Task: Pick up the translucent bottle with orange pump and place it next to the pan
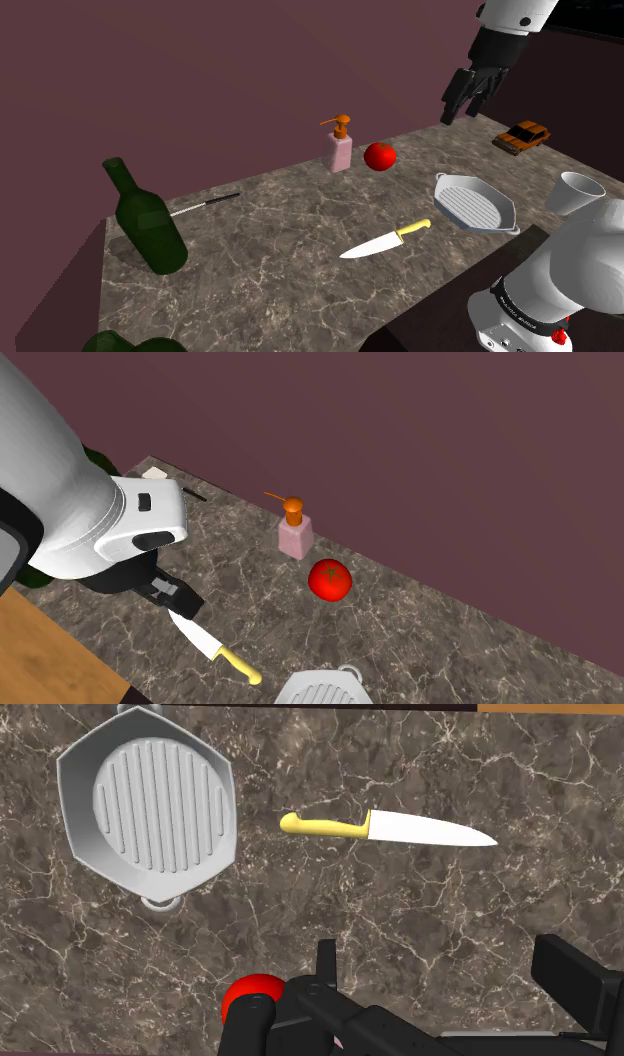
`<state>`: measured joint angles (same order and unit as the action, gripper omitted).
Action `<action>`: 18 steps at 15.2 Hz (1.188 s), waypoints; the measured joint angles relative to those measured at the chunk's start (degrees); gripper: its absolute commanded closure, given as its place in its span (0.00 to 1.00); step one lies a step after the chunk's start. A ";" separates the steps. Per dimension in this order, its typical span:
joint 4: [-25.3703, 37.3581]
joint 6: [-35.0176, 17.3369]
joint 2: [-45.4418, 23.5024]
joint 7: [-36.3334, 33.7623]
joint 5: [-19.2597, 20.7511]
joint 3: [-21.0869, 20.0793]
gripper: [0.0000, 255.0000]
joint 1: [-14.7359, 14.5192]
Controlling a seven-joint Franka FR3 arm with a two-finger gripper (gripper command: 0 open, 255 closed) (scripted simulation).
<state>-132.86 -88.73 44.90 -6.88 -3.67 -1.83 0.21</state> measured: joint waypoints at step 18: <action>6.79 -26.68 -28.75 2.99 4.25 -0.21 0.00 1.24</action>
<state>-126.07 -115.41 16.15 -3.90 0.58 -2.03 1.45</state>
